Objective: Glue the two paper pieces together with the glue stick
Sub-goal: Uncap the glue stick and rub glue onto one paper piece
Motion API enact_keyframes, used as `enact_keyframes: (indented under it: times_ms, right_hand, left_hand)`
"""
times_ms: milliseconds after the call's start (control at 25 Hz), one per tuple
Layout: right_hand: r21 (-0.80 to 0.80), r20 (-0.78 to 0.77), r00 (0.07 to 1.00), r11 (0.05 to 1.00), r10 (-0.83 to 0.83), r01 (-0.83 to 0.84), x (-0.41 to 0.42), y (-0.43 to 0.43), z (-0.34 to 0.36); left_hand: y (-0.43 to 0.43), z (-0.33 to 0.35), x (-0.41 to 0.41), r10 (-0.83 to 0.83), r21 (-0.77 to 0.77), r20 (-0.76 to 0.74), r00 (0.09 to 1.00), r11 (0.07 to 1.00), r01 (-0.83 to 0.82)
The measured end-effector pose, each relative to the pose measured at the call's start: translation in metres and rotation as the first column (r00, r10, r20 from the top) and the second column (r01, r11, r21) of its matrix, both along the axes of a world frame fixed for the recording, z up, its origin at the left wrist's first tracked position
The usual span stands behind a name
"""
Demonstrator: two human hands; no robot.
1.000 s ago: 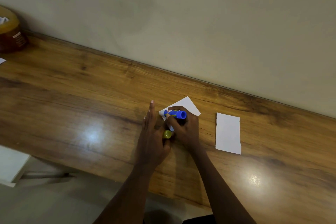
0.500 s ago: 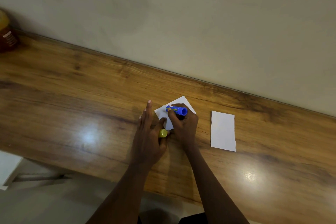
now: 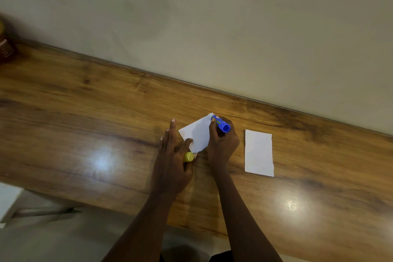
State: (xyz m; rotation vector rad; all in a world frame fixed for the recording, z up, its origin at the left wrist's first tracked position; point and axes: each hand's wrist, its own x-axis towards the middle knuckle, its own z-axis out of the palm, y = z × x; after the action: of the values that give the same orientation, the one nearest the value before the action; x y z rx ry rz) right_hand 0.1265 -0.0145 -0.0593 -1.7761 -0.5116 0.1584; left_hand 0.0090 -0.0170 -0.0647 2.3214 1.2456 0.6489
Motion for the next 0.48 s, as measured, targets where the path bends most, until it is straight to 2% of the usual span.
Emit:
enact_keyframes:
  times_ms: [320,400,480]
  right_hand:
    - [0.019,-0.082,0.997,1.000,0.007,-0.005,0.002,-0.001,0.004]
    - [0.077,0.024,0.999,0.996,0.035,-0.036,-0.002,-0.007,0.009]
    - [0.019,0.204,0.971,0.991,0.122,-0.129,-0.008,-0.015,0.007]
  left_hand:
    - [0.000,-0.001,0.001,-0.002,-0.031,-0.002,1.000,1.000,0.002]
    - [0.000,0.000,0.001,-0.003,-0.040,0.002,1.000,0.999,0.003]
    - [0.000,0.001,0.001,-0.011,-0.035,0.026,1.000,0.999,0.012]
